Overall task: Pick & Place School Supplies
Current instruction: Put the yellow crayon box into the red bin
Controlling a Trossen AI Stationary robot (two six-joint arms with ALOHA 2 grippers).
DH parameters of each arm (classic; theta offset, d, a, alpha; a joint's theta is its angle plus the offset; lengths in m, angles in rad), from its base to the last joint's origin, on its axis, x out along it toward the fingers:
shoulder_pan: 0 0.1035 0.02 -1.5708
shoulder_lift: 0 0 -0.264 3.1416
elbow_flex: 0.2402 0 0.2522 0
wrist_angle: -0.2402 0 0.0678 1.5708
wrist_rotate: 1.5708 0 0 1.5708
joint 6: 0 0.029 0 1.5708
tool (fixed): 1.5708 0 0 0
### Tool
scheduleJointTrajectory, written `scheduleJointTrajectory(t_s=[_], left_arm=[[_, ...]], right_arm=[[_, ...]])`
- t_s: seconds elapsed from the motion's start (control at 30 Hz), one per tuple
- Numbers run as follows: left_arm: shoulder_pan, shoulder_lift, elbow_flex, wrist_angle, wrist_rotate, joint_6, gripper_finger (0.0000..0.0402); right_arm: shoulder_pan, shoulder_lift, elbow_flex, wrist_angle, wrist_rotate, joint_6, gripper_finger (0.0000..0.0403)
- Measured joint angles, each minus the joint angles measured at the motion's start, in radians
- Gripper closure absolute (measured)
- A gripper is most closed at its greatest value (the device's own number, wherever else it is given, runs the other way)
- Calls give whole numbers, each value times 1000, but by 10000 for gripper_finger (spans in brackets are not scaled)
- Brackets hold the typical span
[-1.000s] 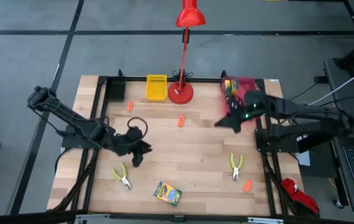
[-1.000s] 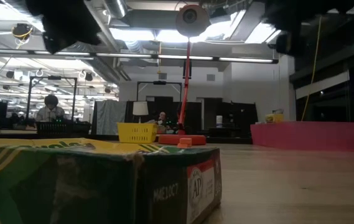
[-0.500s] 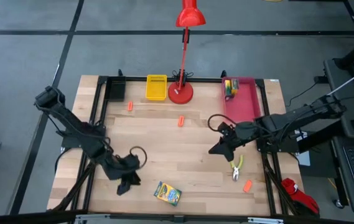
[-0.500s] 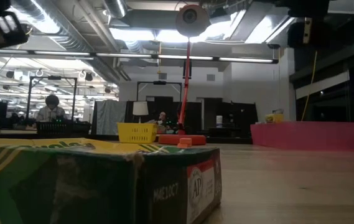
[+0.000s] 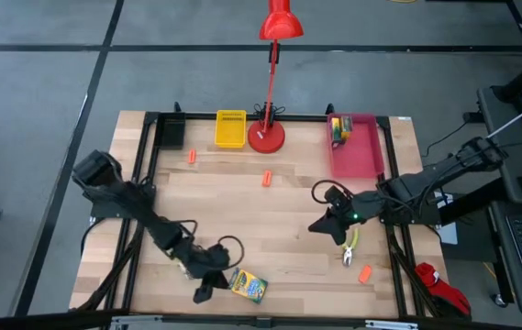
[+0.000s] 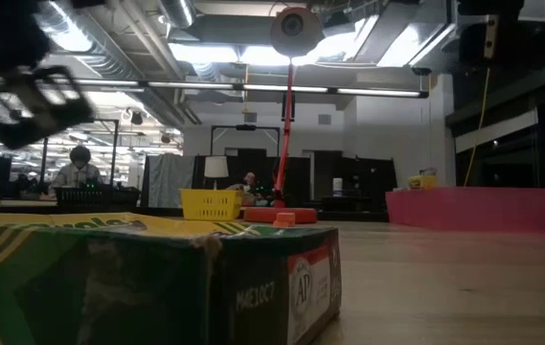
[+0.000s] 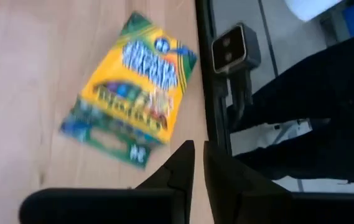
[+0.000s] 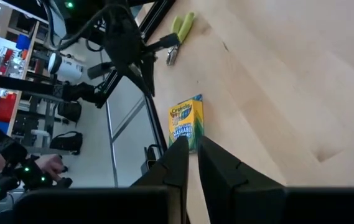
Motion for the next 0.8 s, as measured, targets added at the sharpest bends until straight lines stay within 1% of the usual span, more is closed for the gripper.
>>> scheduleJointTrajectory(t_s=[0.13,0.23,0.4,0.5,0.8], left_arm=[[46,77,60,-6,79,74,381],[64,127,106,0,112,101,385],[79,180,163,-5,119,115,394],[100,207,177,-18,122,115,398],[193,211,179,-111,91,148,397]], right_arm=[[20,0,0,0,0,3,364],[30,0,0,0,0,2,364],[42,0,0,0,4,0,364],[41,0,0,0,4,-1,364],[41,0,0,-1,4,-2,364]])
